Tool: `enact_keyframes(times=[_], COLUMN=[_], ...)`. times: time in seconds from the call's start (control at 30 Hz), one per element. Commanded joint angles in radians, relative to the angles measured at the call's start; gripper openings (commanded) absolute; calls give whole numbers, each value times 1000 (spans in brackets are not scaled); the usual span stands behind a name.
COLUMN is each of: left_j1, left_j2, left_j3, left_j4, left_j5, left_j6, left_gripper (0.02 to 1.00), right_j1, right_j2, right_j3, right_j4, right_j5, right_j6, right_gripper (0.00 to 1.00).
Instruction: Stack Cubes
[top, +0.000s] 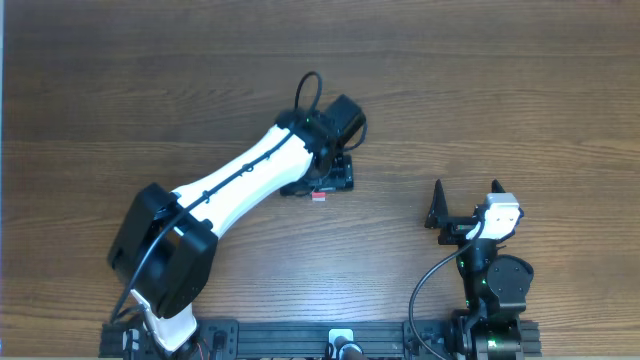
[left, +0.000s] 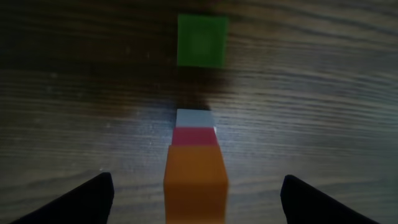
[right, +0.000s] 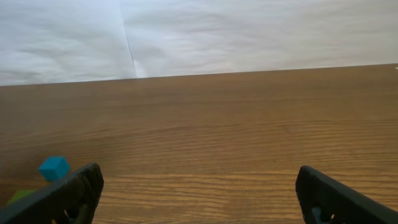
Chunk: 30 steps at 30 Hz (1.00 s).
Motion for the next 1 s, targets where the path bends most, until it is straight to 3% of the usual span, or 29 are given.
enact_keyframes(times=[0.03, 0.33, 0.73, 0.8, 1.0], left_j1=[27, 111, 107, 107, 111], left_j2=[-2, 24, 95, 90, -22], left_j3=[123, 177, 180, 181, 180], left_j4=[-47, -46, -3, -1, 56], left_j5=[6, 32, 27, 12, -102], left_j6=[9, 61, 86, 82, 55], left_gripper=[897, 893, 908, 998, 1000], right_j1=[-5, -5, -5, -5, -5], right_j2=[-10, -10, -10, -10, -10], right_j3=[-8, -8, -8, -8, -8], right_j4=[1, 1, 0, 0, 0], right_j5=[4, 4, 4, 4, 4], right_j6=[-2, -2, -2, -2, -2], right_gripper=[993, 991, 993, 993, 993])
